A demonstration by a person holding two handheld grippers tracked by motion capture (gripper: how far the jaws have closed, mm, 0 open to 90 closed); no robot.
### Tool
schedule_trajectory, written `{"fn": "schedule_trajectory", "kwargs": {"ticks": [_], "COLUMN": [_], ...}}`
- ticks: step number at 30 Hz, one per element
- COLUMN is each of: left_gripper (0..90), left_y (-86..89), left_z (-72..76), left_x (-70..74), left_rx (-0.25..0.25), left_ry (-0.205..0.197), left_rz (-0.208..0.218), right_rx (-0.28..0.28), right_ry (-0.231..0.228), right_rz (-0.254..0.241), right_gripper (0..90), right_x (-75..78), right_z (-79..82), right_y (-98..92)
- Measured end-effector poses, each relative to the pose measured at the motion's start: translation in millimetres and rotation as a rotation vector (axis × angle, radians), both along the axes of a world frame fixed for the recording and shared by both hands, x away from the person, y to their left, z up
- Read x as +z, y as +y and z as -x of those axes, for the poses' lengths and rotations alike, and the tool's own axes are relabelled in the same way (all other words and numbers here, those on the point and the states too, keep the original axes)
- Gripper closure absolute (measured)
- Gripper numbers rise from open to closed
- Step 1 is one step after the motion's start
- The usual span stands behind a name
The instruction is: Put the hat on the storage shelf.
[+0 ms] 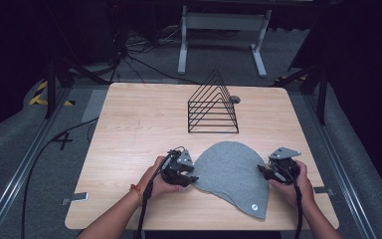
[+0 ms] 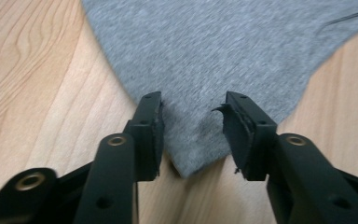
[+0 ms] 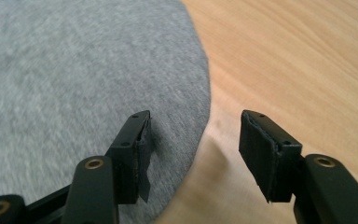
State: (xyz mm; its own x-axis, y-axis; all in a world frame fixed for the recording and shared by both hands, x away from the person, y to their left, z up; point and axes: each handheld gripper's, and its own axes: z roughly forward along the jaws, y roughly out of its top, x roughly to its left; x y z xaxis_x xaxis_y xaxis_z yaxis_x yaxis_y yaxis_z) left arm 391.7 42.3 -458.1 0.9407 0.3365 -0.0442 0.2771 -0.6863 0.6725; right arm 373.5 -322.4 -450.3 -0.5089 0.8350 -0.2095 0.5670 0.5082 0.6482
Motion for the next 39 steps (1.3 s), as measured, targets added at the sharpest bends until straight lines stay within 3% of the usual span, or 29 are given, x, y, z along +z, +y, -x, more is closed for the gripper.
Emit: {"fn": "schedule_trajectory", "kwargs": {"ticks": [5, 6, 8, 9, 10, 12, 15, 18, 20, 21, 23, 25, 31, 36, 39], "left_gripper": [42.0, 39.6, 37.3, 35.9, 34.9, 33.7, 33.5, 32.7, 35.2, 39.1, 50.7, 56.3, 81.0, 86.3, 87.1], "left_y": [-7.8, -10.8, -16.9, -18.8, -20.8, -25.0, -30.4, -32.8, -34.8, -35.6, -36.9, -36.8, -31.9, -29.5, -29.4], "left_z": [-19.6, -24.5, -36.2, -39.6, -44.3, -56.0, -66.0, -70.5, -68.2, -66.7, -62.2, -60.0, -56.6, -53.3, -50.2], "left_x": [7.9, 8.1, 7.4, 7.2, 6.7, 3.3, -3.7, -7.1, -6.5, -6.0, -4.2, -3.3, -2.8, -3.7, -0.6], "left_rx": [0.079, 0.088, 0.101, 0.111, 0.116, 0.129, 0.152, 0.161, 0.153, 0.139, 0.109, 0.072, 0.040, 0.037, 0.031], "left_ry": [-0.010, -0.030, -0.027, -0.012, -0.024, 0.016, 0.019, 0.016, -0.012, -0.009, 0.002, 0.013, 0.072, 0.066, 0.052], "left_rz": [0.017, 0.012, 0.005, 0.010, 0.018, 0.038, 0.020, 0.035, 0.006, 0.014, 0.008, 0.006, 0.021, 0.034, 0.037], "right_rx": [0.008, 0.009, 0.024, 0.035, 0.039, 0.048, 0.023, 0.014, 0.016, 0.014, 0.035, 0.050, 0.074, 0.061, 0.087], "right_ry": [0.019, 0.025, 0.060, 0.072, 0.081, 0.106, 0.143, 0.138, 0.131, 0.129, 0.129, 0.135, 0.138, 0.156, 0.134], "right_rz": [-0.063, -0.093, -0.147, -0.146, -0.151, -0.141, -0.140, -0.155, -0.149, -0.155, -0.154, -0.158, -0.214, -0.270, -0.266], "right_gripper": [45.4, 45.3, 42.9, 41.6, 40.3, 36.1, 31.9, 31.8, 33.4, 36.8, 46.4, 52.3, 75.5, 81.1, 82.8], "right_x": [4.6, 6.9, 9.0, 8.7, 8.1, 4.7, -1.9, -2.8, -3.4, -3.4, -2.4, -1.5, -3.0, -4.2, -2.3], "right_z": [2.6, 6.6, 15.4, 18.5, 20.9, 25.4, 24.4, 22.4, 22.0, 21.7, 21.1, 19.0, 12.5, 12.1, 16.4], "right_y": [-5.6, -6.6, -6.9, -6.0, -5.1, -3.3, -3.6, -3.9, -3.0, -2.1, 0.1, 2.2, 1.1, -2.2, -2.6]}}
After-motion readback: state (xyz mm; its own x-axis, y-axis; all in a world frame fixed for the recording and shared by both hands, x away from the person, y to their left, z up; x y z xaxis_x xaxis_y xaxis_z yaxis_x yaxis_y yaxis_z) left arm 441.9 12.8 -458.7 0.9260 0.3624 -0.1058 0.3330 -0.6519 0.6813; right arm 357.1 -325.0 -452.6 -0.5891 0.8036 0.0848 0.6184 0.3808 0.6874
